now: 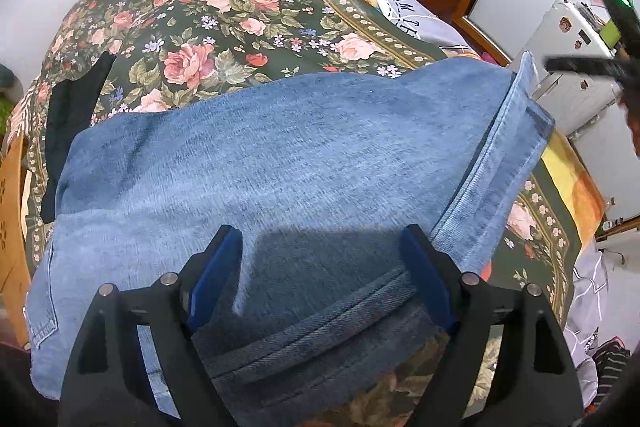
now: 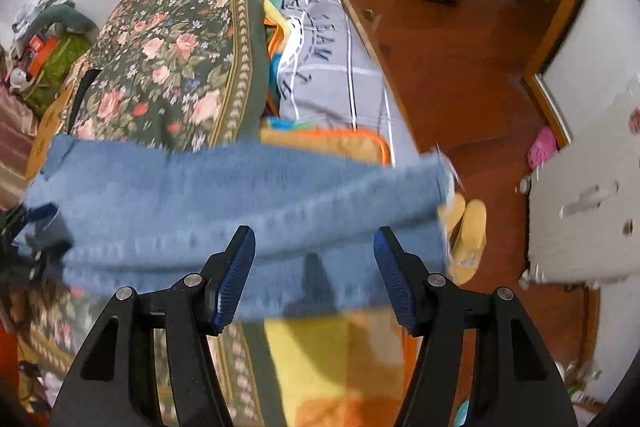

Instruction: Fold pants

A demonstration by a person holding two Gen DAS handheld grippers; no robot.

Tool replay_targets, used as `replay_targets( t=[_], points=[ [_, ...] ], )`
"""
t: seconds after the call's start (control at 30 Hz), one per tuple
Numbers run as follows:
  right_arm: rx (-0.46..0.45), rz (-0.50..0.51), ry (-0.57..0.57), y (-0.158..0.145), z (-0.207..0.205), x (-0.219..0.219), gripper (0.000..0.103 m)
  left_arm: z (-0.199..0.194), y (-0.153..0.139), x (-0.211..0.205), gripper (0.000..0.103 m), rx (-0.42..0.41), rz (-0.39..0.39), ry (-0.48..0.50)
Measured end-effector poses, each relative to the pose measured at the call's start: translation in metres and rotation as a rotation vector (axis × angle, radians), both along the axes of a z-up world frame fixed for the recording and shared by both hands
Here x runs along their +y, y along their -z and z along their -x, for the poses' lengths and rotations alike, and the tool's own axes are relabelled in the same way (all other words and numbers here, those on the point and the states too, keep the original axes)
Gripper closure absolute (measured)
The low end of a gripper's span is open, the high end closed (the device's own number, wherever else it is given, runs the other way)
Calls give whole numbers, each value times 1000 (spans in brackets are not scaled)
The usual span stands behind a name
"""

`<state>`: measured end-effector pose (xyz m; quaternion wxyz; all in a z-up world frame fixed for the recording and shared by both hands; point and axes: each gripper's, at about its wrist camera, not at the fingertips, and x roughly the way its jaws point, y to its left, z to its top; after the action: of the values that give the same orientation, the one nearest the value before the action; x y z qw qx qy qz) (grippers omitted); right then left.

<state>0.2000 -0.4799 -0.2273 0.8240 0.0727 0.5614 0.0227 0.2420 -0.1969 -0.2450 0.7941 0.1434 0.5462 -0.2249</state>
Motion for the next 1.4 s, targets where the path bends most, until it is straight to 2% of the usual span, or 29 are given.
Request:
replay_targets(
  t=[0.13,0.23,0.37,0.53,0.63,0.9,0.97,1.07,1.13,1.27,1.4],
  points=[
    [38,28,1,14,-34,2,45,3,-1,1,22,-7,10,-6],
    [114,90,-34,35,-49,2,45,5,-2,3,22,-13,24,-15],
    [192,109,-75,50,-40,-6,45,6,-4,5,22,-21,30,-20],
    [253,107,-101,63,-4,-22,45,1,-16,14,22,-26,80,-53],
    [225,60,-65,59,19,-34,43,-3,-24,18,22,-67,66,-76],
    [167,-13,38,55,64,-52,42,0,-5,25,22,-7,14,-77],
    [170,-29,56,56,71,-48,42,10,-7,27,22,-28,18,-60],
    [177,17,44,54,81,-38,42,23,-9,28,21,-47,23,-43],
    [140,68,28,42,87,-27,42,27,-10,31,21,-51,31,-49],
    [15,47,12,-4,91,-6,42,36,-18,40,22,-56,59,-50],
    [-109,59,-66,-50,85,34,42,48,-30,55,22,-94,68,-63]
  ],
)
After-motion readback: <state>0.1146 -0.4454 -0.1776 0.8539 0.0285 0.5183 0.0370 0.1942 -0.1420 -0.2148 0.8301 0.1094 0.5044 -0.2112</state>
